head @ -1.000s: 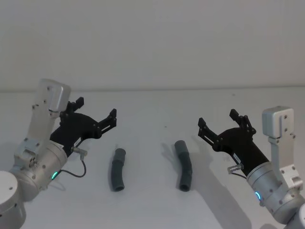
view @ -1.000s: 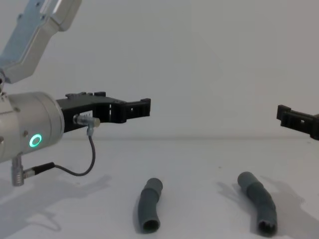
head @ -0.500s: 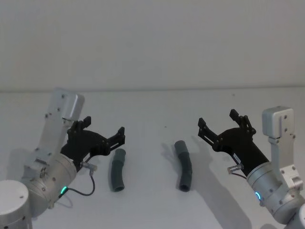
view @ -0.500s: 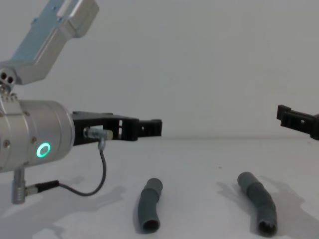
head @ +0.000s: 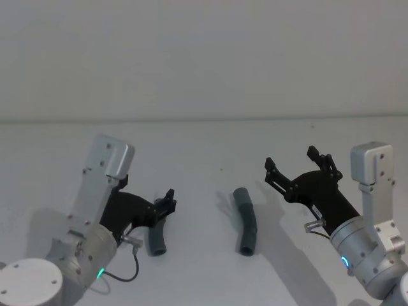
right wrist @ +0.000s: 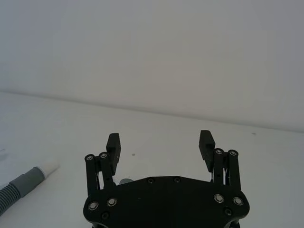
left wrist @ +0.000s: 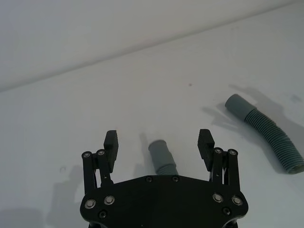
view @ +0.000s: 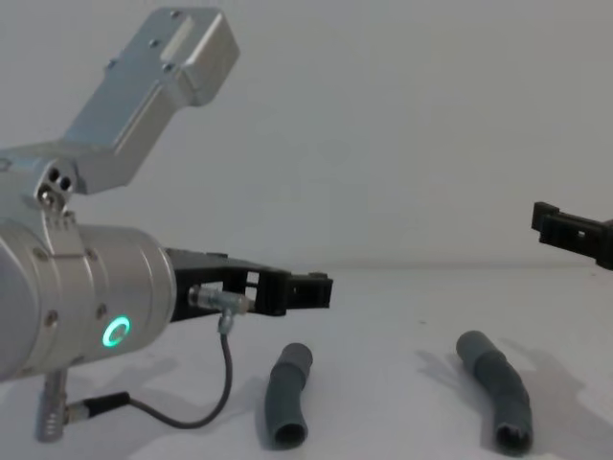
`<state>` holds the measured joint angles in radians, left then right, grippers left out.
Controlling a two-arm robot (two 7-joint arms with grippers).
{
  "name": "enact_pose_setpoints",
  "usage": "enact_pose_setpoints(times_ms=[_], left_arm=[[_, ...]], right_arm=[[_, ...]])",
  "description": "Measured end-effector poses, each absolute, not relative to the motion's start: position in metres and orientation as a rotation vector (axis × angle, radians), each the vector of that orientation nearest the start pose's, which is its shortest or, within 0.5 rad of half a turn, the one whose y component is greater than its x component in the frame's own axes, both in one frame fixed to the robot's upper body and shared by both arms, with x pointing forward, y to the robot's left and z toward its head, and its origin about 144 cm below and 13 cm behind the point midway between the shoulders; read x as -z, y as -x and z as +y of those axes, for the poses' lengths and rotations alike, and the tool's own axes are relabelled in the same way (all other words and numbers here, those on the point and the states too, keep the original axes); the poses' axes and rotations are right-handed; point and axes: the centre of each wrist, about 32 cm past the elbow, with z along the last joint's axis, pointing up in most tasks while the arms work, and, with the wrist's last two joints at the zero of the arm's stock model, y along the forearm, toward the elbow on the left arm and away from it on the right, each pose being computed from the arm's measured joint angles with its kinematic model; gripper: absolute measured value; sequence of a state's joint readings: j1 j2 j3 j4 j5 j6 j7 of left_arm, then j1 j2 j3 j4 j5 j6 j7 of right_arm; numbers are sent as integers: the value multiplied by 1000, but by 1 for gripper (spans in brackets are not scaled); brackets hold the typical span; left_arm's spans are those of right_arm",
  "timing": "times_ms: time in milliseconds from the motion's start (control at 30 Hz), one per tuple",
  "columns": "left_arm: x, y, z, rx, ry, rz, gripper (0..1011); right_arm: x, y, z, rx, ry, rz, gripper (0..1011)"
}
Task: Use both hands to pick up one end of the pipe from the table, align the ends, and insert them.
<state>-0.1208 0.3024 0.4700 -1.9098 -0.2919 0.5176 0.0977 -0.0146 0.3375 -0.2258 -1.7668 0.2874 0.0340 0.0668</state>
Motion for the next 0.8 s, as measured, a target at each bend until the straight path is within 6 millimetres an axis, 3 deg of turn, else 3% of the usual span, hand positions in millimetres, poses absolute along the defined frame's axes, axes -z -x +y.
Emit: enact_pose_setpoints(times_ms=[800], left_arm=[[-1228, -424, 139, -1230, -286, 144, 1002]], right_arm=[[-1189, -443, -237, 1230, -26, -75, 1004]])
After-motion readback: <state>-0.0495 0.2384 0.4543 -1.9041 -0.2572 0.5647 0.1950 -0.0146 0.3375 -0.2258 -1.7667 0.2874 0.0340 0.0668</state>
